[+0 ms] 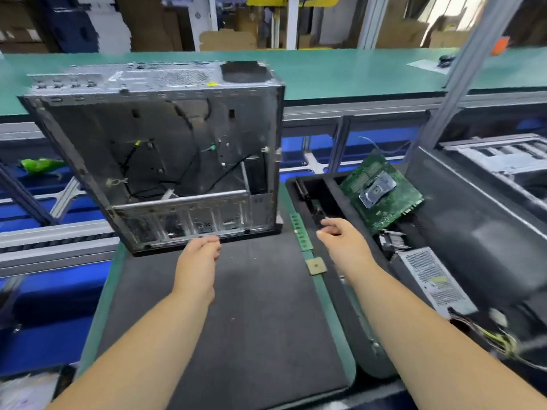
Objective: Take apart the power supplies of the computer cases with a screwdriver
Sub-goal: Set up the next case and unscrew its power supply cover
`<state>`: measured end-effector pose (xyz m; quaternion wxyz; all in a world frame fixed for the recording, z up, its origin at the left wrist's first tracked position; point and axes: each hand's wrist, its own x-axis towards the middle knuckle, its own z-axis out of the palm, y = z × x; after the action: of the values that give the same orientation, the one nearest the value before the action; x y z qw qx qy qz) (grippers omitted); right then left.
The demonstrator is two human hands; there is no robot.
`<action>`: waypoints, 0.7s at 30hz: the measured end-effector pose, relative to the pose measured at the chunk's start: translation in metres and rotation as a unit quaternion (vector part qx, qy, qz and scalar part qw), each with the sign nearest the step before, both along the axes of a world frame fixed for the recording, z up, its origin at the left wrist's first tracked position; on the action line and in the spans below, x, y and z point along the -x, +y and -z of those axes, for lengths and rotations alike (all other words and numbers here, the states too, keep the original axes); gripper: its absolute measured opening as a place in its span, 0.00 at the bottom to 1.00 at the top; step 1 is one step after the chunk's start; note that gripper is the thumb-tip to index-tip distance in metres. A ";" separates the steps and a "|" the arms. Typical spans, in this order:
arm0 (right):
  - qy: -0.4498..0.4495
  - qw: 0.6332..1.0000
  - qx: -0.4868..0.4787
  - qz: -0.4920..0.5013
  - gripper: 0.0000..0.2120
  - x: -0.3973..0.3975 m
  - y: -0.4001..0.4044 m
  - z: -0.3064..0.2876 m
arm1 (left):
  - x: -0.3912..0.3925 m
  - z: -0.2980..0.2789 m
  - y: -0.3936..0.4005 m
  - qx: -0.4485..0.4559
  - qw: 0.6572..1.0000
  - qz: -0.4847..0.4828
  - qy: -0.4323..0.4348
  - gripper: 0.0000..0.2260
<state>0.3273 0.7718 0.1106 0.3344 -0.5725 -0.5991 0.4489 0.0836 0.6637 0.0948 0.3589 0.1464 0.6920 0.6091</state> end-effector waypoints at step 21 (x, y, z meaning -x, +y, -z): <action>-0.426 0.902 0.069 -0.001 0.57 -0.260 0.027 0.040 | -0.282 0.013 0.043 0.004 0.975 0.215 0.063 0.08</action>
<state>0.5877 0.7985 0.0703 0.0066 -0.7300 -0.6526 0.2030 0.3654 0.7064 0.0816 0.4374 0.3280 0.6684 0.5043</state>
